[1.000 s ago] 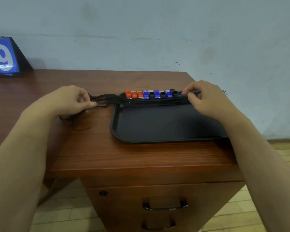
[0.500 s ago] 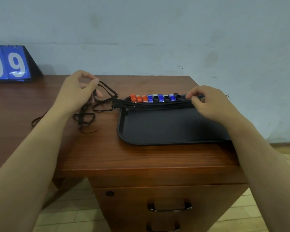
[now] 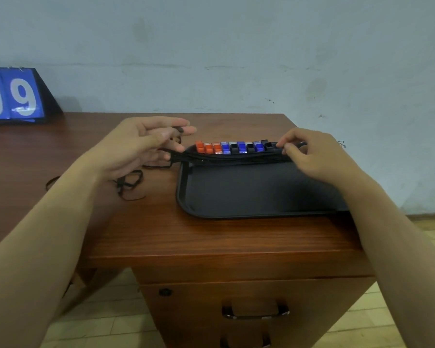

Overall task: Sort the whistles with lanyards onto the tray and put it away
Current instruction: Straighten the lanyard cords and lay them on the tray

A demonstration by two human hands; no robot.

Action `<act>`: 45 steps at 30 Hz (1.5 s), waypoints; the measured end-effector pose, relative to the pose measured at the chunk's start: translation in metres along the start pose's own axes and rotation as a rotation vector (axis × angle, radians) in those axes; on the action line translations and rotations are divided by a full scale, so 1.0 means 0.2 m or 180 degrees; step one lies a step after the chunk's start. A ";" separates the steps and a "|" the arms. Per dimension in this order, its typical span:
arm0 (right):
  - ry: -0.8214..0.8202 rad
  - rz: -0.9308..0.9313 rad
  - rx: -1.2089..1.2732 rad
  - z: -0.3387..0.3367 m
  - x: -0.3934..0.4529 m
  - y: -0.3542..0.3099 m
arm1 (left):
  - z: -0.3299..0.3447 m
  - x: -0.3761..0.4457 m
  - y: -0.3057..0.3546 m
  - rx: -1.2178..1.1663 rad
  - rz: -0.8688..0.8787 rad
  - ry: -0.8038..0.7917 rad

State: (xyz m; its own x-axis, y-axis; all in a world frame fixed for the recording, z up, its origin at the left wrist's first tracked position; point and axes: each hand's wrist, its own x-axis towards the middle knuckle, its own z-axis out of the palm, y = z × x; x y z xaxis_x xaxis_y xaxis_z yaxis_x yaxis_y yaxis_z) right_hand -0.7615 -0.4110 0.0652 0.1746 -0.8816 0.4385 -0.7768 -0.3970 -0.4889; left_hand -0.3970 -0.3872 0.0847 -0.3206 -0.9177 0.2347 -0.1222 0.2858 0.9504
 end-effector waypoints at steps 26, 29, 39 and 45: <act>-0.0138 -0.1600 0.0072 0.17 -0.04 -0.31 | 0.28 0.08 -0.05 0.3202 0.2058 0.0197; -0.0258 -0.1684 0.0048 0.17 -0.04 -0.32 | 0.29 0.07 -0.04 0.3288 0.2028 0.0192; 0.0131 -0.1603 0.0041 0.15 -0.04 -0.32 | 0.26 0.09 -0.04 0.3218 0.1795 0.0229; -0.0125 -0.1048 0.1183 0.10 -0.05 -0.32 | 0.22 0.10 -0.06 0.3189 0.1650 0.0335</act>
State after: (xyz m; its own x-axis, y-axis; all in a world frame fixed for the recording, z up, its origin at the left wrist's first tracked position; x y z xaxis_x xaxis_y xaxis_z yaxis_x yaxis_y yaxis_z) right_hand -0.7013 -0.3815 0.0776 0.4025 -0.7003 0.5895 -0.4096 -0.7138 -0.5681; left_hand -0.4438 -0.3972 0.0689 -0.4765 -0.6294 0.6138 -0.7100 0.6872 0.1535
